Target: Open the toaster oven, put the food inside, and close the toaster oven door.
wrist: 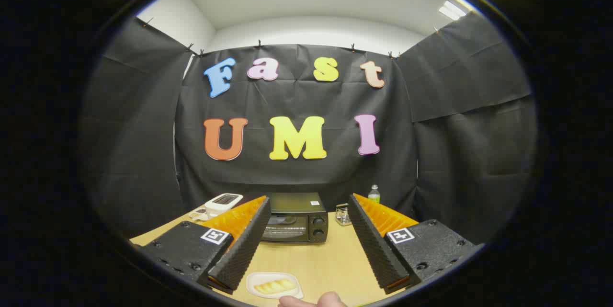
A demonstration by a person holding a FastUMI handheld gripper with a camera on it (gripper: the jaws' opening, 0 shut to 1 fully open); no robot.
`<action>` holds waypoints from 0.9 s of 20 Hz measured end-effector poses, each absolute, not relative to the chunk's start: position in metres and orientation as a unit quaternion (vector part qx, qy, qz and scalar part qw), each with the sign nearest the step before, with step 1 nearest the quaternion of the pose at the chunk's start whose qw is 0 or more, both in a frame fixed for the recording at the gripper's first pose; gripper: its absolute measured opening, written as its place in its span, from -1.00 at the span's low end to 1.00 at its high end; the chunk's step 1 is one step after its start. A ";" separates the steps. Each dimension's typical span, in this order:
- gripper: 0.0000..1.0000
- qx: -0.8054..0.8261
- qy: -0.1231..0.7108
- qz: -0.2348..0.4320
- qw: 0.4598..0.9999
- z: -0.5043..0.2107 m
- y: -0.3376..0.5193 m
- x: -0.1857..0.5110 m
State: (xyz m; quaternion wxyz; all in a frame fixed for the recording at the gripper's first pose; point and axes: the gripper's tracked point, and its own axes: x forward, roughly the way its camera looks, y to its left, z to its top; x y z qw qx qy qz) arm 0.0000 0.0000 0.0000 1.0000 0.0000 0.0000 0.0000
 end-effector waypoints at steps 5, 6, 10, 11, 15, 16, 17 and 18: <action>1.00 -0.006 -0.008 0.000 1.000 0.010 0.000 -0.002; 1.00 -0.006 -0.010 0.000 1.000 0.014 0.000 -0.002; 1.00 -0.010 -0.015 -0.002 1.000 0.017 -0.002 -0.004; 1.00 -0.010 -0.017 -0.004 1.000 0.020 -0.004 -0.004; 1.00 -0.003 -0.026 -0.009 1.000 0.027 -0.009 -0.005; 1.00 -0.003 -0.027 -0.009 1.000 0.027 -0.009 -0.004; 1.00 -0.004 -0.026 -0.008 1.000 0.026 -0.008 -0.004; 1.00 -0.004 -0.024 -0.007 1.000 0.023 -0.008 -0.003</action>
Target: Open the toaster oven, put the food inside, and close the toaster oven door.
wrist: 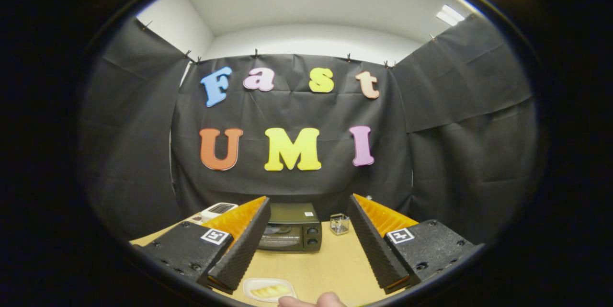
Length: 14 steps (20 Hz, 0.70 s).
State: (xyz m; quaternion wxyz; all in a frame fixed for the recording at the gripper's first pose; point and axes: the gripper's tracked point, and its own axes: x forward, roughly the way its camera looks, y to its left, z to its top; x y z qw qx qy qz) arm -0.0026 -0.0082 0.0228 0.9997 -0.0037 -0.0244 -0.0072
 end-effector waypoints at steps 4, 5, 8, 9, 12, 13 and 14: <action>1.00 -0.004 -0.021 -0.002 1.000 0.019 -0.005 0.001; 1.00 -0.005 -0.018 0.000 1.000 0.018 -0.004 0.002; 1.00 -0.002 -0.016 0.000 1.000 0.018 -0.004 0.006; 1.00 -0.002 -0.015 0.000 1.000 0.017 -0.003 0.009; 1.00 0.001 -0.007 0.006 1.000 0.010 0.005 0.021; 1.00 -0.001 -0.004 0.009 1.000 0.008 0.008 0.027; 1.00 -0.003 0.002 0.012 1.000 0.005 0.012 0.035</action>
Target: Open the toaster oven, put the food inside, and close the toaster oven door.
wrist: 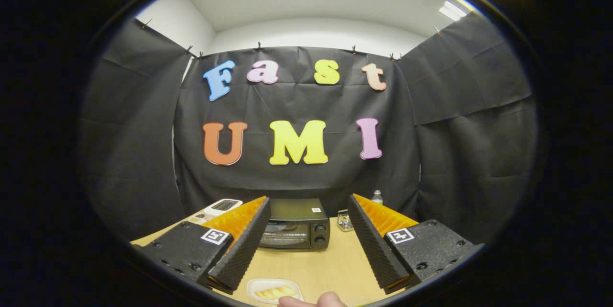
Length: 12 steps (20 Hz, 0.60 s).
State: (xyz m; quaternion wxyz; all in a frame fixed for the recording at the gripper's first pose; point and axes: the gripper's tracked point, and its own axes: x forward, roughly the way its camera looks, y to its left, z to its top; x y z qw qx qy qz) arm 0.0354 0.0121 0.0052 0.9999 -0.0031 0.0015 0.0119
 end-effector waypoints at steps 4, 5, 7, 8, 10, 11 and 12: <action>1.00 -0.006 0.012 0.018 1.000 0.002 0.027 0.075; 1.00 -0.011 0.015 0.017 1.000 0.002 0.030 0.088; 1.00 -0.018 0.021 0.016 1.000 -0.001 0.039 0.116; 1.00 -0.020 0.028 0.019 0.999 -0.005 0.046 0.131; 1.00 -0.018 0.043 0.032 0.998 -0.015 0.063 0.163; 1.00 -0.017 0.053 0.037 0.998 -0.021 0.072 0.181; 1.00 -0.017 0.061 0.040 0.997 -0.030 0.079 0.198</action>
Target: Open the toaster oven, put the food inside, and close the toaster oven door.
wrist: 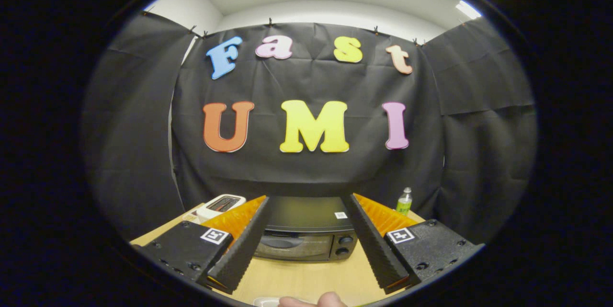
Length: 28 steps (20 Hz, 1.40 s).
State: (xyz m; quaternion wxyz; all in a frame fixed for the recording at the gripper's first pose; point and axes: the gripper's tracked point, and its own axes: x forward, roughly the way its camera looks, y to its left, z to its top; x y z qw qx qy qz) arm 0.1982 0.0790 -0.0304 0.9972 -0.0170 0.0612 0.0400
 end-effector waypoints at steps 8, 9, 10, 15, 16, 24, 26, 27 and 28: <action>1.00 0.004 0.153 0.042 0.987 -0.143 0.123 0.300; 1.00 0.006 0.168 0.040 0.985 -0.157 0.126 0.306; 1.00 0.006 0.178 0.038 0.983 -0.168 0.127 0.310; 1.00 -0.004 0.184 0.031 0.982 -0.192 0.124 0.317; 1.00 0.000 0.177 0.030 0.984 -0.189 0.125 0.315; 1.00 -0.009 0.145 0.031 0.989 -0.194 0.125 0.313; 1.00 -0.016 0.140 0.032 0.989 -0.194 0.125 0.311; 1.00 -0.018 0.139 0.032 0.990 -0.194 0.124 0.308; 1.00 -0.008 0.130 0.035 0.991 -0.199 0.128 0.310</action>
